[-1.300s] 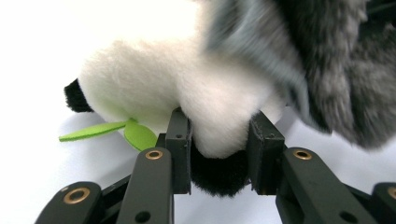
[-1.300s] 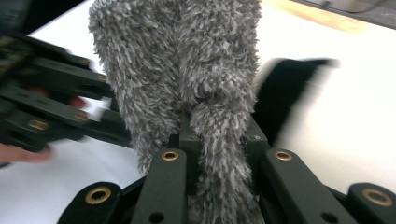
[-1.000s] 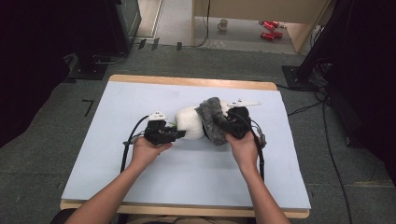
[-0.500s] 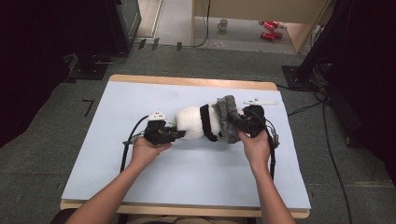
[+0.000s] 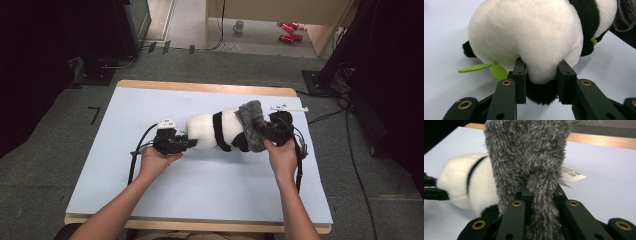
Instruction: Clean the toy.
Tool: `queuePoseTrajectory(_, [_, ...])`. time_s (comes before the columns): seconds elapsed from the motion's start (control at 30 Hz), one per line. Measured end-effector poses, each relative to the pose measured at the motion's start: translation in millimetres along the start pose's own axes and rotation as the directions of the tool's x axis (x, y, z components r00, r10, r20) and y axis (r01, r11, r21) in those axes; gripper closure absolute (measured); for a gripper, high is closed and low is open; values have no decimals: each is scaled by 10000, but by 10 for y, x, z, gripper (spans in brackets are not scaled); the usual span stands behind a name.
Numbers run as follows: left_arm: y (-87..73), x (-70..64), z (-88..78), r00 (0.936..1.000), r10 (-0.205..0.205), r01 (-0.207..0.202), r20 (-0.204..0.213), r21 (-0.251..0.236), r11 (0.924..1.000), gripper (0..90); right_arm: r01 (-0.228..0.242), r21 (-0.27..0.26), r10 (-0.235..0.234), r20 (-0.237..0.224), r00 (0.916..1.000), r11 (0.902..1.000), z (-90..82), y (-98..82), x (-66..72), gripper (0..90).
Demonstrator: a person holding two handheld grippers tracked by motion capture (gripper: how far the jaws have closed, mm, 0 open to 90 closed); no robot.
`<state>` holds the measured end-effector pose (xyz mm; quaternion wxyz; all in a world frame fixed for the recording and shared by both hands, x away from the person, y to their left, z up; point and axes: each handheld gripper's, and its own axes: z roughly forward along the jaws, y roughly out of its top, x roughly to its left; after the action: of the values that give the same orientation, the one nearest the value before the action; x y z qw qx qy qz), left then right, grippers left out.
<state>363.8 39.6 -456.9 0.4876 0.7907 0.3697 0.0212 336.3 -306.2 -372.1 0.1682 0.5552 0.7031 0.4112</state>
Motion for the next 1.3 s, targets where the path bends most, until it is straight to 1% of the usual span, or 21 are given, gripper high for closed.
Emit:
queuePoseTrajectory(0.1, [-3,-13,0,10000,95,-95,-27,-18,10000,663,127,-211,-135,-409,9991,9997,-75,59,101,792])
queuePoseTrajectory(0.13, [-1,-34,-1,9999,146,-146,-37,-15,9999,663,178,-369,-208,-808,9965,9992,-101,87,184,792])
queuePoseTrajectory(0.17, [-1,-34,-1,9999,146,-146,-37,-15,9999,663,178,-369,-208,-808,9965,9992,-101,87,184,792])
queuePoseTrajectory(0.2, [-1,-49,2,9999,141,-141,-56,-55,9999,663,214,-403,-262,-1216,9922,9990,-92,99,286,792])
queuePoseTrajectory(0.27, [3,-74,-1,9998,169,-170,-86,-76,9998,663,271,-368,-320,-1404,9896,9990,-74,100,342,792])
queuePoseTrajectory(0.33, [6,-95,-6,9997,218,-219,-142,-94,9997,663,533,-168,-555,-1854,9811,9984,15,89,509,792])
queuePoseTrajectory(0.37, [5,-104,-8,9996,237,-238,-148,-102,9997,663,533,-168,-555,-1854,9811,9984,15,89,509,792])
queuePoseTrajectory(0.47, [2,-133,-10,9996,217,-219,-155,-129,9997,663,943,154,-887,-2186,9718,9954,162,43,712,792])
queuePoseTrajectory(0.5, [1,-145,-12,9997,198,-200,-159,-144,9997,663,943,154,-887,-2186,9718,9954,162,43,712,792])
queuePoseTrajectory(0.6, [-3,-188,-19,9996,214,-218,-187,-187,9996,662,1216,489,-1052,-2563,9608,9914,321,-27,884,790])
queuePoseTrajectory(0.77, [-1,-259,-38,9998,179,-180,-81,-119,9998,661,1367,817,-1073,-2923,9503,9872,494,-112,1007,787])
queuePoseTrajectory(0.8, [-12,-260,-28,9995,225,-225,-222,30,9997,662,1652,810,-1371,-2769,9511,9829,544,-149,1040,787])
queuePoseTrajectory(0.83, [-12,-260,-28,9995,225,-225,-222,30,9997,663,1652,810,-1371,-2769,9511,9829,544,-149,1040,787])
queuePoseTrajectory(0.87, [-25,-240,-12,9995,207,-205,-226,98,9997,663,1930,814,-1657,-2632,9504,9778,574,-158,1023,786])
queuePoseTrajectory(0.97, [-30,-237,7,9994,229,-227,-257,108,9997,663,1990,857,-1729,-2449,9540,9763,587,-166,976,784])
queuePoseTrajectory(1.0, [-30,-231,11,9994,251,-248,-256,133,9996,664,1956,902,-1704,-2316,9578,9765,585,-169,949,784])
queuePoseTrajectory(1.03, [-29,-218,12,9994,230,-227,-252,115,9997,666,2023,939,-1824,-1862,9654,9748,562,-165,882,784])
queuePoseTrajectory(1.1, [-25,-189,3,9997,206,-204,-149,149,9997,667,2049,890,-1887,-1626,9685,9747,550,-160,831,786])
queuePoseTrajectory(1.13, [-19,-187,9,9993,366,-364,-80,166,9992,669,1685,819,-1525,-1726,9731,9823,521,-153,698,790])
queuePoseTrajectory(1.2, [-14,-188,14,9992,391,-390,-67,182,9991,671,1506,809,-1345,-1761,9751,9853,503,-147,651,792])
queuePoseTrajectory(1.3, [-4,-149,16,9997,263,-263,13,210,9994,672,1370,645,-1264,-1472,9810,9885,412,-122,576,794])
